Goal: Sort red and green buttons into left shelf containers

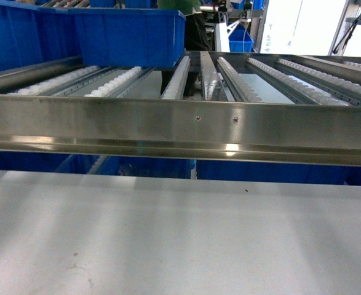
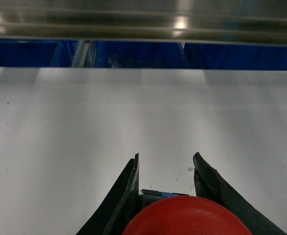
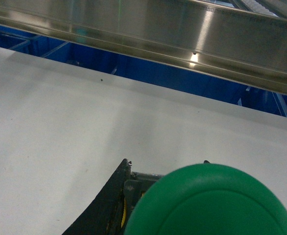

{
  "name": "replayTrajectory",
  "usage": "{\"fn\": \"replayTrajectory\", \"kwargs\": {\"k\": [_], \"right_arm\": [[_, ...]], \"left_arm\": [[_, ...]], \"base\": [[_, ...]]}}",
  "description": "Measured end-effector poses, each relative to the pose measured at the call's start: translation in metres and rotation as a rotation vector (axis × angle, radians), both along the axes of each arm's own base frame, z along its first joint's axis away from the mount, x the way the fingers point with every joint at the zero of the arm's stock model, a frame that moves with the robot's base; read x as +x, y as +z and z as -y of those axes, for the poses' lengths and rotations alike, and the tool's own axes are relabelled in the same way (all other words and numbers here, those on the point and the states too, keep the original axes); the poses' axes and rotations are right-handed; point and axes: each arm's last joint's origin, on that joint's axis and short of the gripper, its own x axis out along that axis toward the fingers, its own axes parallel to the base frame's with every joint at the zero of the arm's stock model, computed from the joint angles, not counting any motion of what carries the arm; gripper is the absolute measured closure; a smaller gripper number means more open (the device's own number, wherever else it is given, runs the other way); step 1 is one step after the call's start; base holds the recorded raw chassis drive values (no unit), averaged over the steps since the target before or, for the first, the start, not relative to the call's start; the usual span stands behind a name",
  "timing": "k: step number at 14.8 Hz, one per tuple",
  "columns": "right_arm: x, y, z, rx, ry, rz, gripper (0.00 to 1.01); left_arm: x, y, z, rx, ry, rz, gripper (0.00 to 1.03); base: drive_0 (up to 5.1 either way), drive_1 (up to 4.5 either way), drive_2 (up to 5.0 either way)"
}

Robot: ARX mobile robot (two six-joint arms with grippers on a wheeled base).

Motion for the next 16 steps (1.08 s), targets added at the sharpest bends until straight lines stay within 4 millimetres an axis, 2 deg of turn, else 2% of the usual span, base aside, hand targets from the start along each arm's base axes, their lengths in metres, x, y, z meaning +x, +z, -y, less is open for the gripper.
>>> {"fn": "replayTrajectory", "kwargs": {"k": [4,7,11,16], "right_arm": [[0.0,0.0,0.0,0.0,0.0,0.0,0.66],[0.0,0.0,0.0,0.0,0.0,0.0,0.66],[0.0,0.0,0.0,0.0,0.0,0.0,0.66],[0.0,0.0,0.0,0.0,-0.003,0.0,0.66]], "left_arm": [[-0.044,0.044,0.013,0.023,-0.004,0.127,0.73],[-0.065,0.052,0.029,0.042,-0.024,0.168,0.73],[-0.063,0.049,0.034,0.055,-0.023,0.202,0.74],[-0.063,0.049,0.035,0.065,-0.03,0.203,0.74]], "base": [[0.0,0.0,0.0],[0.0,0.0,0.0],[0.0,0.0,0.0],[-4.7,1.39,3.5]]}}
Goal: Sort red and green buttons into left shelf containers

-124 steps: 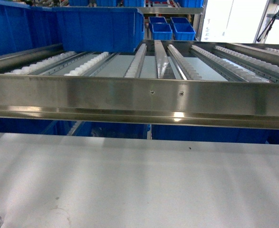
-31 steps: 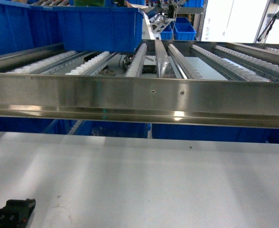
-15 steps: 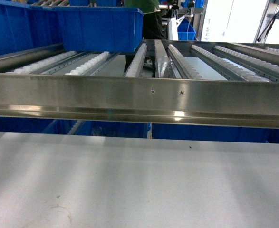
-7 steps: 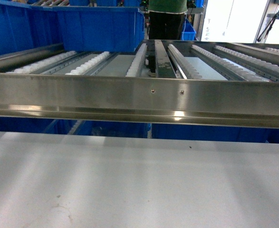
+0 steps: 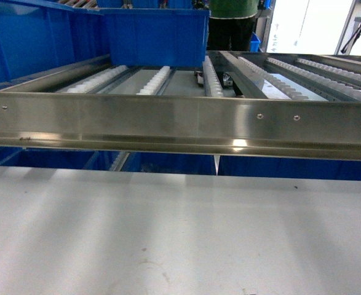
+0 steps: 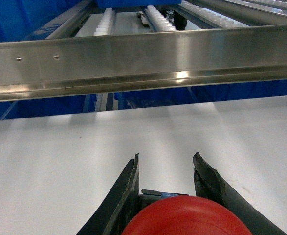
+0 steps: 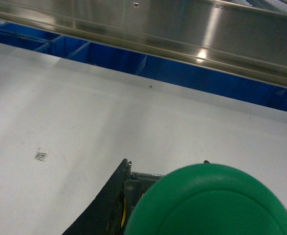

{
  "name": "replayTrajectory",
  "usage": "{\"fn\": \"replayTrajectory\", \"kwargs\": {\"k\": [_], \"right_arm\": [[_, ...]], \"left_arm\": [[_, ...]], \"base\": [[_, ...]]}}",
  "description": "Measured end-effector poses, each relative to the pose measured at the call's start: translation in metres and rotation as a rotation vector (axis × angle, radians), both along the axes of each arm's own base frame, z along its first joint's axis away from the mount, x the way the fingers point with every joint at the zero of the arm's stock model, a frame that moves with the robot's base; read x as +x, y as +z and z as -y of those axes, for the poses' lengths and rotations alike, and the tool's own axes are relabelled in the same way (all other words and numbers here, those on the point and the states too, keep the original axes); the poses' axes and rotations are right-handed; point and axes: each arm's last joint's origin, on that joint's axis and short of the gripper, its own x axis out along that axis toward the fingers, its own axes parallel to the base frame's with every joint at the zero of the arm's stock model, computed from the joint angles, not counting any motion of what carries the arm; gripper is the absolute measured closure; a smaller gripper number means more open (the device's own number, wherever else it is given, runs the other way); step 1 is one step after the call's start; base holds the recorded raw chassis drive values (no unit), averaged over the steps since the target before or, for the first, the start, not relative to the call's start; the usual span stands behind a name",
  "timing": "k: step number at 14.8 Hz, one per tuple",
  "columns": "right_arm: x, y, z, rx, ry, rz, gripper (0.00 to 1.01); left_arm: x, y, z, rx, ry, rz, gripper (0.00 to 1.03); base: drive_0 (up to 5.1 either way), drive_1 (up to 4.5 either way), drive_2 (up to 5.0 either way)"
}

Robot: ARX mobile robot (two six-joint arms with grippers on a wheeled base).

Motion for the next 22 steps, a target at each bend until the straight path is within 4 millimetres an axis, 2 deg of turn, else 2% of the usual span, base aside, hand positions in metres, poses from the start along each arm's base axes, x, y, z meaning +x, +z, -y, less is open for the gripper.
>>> {"fn": "replayTrajectory", "kwargs": {"k": [22], "right_arm": [[-0.0001,-0.0003,0.0,0.002,0.0,-0.002,0.66]], "left_arm": [[0.0,0.0001,-0.0001,0.0,0.002,0.001,0.74]], "base": [[-4.6,0.63,4.0]]}}
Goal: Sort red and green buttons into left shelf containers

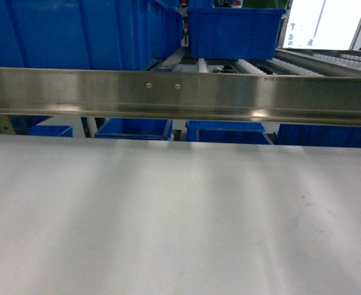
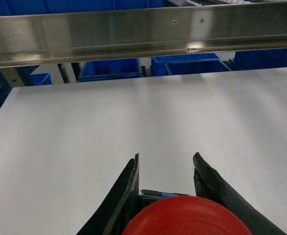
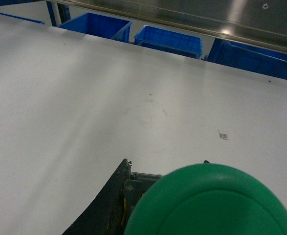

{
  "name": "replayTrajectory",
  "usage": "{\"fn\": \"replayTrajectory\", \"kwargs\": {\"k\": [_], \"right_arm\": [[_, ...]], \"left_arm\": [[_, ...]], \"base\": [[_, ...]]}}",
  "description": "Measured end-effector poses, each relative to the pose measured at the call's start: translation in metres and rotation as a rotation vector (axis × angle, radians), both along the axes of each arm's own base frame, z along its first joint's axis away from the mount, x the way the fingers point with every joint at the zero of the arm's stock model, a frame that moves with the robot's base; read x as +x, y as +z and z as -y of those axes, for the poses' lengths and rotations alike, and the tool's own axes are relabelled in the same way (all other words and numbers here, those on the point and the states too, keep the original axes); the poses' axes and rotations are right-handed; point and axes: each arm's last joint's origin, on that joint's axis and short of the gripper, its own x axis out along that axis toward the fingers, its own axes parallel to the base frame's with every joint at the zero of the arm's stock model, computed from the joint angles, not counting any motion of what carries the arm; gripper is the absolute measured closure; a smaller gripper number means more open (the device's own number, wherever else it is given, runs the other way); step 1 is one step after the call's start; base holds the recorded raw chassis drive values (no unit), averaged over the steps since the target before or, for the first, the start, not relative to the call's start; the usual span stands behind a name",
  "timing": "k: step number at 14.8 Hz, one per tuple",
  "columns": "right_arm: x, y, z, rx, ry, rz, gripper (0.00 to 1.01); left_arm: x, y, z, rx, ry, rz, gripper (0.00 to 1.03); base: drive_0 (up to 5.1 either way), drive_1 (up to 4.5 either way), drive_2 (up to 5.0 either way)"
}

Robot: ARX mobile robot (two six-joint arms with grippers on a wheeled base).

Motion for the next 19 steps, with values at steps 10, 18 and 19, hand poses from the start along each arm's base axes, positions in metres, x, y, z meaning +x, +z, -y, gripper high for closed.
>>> {"fn": "replayTrajectory", "kwargs": {"k": [10,18,19], "right_arm": [[0.0,0.0002,0.0,-0.001,0.0,0.002,0.66],[0.0,0.0003,0.0,-0.001,0.0,0.003,0.66],[0.0,-0.0001,0.0,0.001,0.0,-0.001,0.66]], "left_arm": [[0.0,-0.0001,0.0,0.0,-0.002,-0.001,0.74],[-0.0001,-0.0003,0.0,0.001,-0.001,-0.003,0.74],[0.0,0.0,0.0001,0.0,-0.002,0.0,0.74]], "base": [[-4.8,1.72,3.1],[-5.0,2.41,2.4],[-5.0,2.46,2.5]]}}
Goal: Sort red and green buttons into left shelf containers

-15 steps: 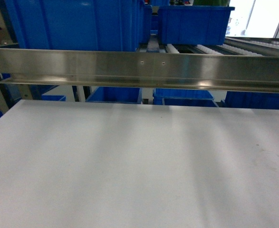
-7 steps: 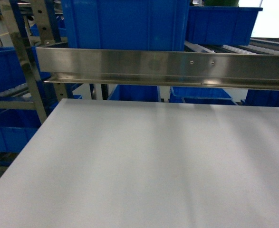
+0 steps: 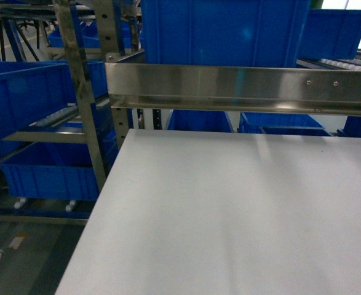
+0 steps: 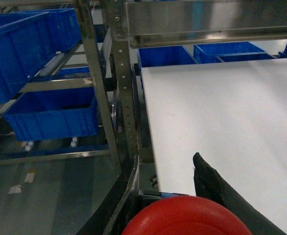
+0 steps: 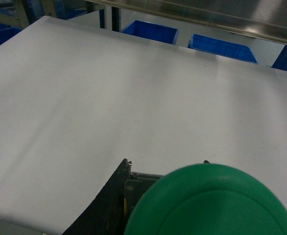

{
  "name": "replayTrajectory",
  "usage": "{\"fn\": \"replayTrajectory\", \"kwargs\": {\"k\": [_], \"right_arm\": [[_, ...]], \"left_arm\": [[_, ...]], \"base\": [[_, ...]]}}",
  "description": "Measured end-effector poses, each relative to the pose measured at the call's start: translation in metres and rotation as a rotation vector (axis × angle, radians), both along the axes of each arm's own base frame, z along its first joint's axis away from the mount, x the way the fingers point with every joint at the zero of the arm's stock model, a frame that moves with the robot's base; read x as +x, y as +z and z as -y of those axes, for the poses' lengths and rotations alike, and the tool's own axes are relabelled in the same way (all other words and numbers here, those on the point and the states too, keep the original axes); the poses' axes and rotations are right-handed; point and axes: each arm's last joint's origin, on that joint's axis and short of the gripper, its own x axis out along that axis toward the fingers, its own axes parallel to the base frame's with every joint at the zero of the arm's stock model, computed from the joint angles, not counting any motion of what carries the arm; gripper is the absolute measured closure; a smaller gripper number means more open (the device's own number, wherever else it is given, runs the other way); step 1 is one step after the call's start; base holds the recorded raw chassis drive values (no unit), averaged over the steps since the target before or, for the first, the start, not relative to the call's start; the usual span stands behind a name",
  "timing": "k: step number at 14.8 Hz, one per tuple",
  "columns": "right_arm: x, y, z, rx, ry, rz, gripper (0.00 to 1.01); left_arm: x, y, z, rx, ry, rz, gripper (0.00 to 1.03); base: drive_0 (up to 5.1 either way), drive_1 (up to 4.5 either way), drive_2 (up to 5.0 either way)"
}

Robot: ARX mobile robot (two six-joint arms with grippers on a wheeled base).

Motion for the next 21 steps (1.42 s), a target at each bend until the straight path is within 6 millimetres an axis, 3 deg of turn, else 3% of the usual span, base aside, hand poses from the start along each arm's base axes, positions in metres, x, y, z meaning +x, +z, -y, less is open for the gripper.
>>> {"fn": "replayTrajectory", "kwargs": {"k": [21], "right_arm": [[0.0,0.0002,0.0,-0.001,0.0,0.002,0.66]], "left_arm": [[0.0,-0.0001,-0.0001,0.001,0.003,-0.001,0.74]], "base": [[-5.0,2.43,2.4]]}}
